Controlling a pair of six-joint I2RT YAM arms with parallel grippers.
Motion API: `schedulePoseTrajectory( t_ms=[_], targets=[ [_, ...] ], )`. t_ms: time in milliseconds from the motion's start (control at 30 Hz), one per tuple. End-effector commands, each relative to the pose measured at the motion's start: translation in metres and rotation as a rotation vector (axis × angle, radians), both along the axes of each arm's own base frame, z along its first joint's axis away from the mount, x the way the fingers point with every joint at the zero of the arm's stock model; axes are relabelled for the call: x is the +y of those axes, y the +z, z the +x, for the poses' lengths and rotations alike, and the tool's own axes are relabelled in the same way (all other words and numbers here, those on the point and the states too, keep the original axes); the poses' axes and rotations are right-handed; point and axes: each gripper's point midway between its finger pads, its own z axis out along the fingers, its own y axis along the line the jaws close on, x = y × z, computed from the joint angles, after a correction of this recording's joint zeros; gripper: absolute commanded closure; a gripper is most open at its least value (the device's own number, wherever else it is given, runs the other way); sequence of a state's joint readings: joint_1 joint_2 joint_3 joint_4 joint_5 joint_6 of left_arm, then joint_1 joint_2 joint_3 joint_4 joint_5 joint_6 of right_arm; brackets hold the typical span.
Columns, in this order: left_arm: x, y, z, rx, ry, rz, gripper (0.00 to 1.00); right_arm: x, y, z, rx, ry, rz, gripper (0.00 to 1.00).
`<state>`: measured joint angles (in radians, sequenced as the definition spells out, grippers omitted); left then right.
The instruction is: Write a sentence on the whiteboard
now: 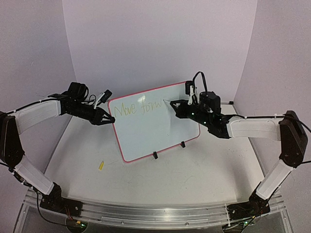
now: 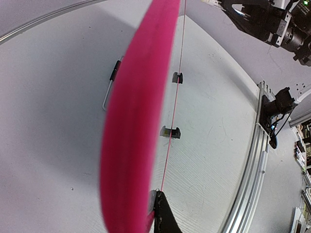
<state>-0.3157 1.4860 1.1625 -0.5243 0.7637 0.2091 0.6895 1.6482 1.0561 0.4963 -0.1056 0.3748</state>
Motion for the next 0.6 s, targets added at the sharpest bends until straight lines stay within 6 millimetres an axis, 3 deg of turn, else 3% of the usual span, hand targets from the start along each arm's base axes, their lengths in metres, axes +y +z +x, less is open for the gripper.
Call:
schedulePoseTrajectory(
  t_ms=[0,300,567],
  targets=[
    [0.0,-0.022,0.0,-0.003,0.004,0.095,1.0,0.003,-0.006,-0.004,-0.001,0.035,-0.004,1.0],
    [0.0,-0.022,0.0,-0.003,0.004,0.097,1.0,-0.006,-0.021,-0.007,0.035,0.007,-0.028,1.0],
    [-0.001,-0.023,0.0,-0.001,0.003,0.098,1.0,-0.016,0.0,0.001,-0.007,-0.068,-0.015,1.0]
  ],
)
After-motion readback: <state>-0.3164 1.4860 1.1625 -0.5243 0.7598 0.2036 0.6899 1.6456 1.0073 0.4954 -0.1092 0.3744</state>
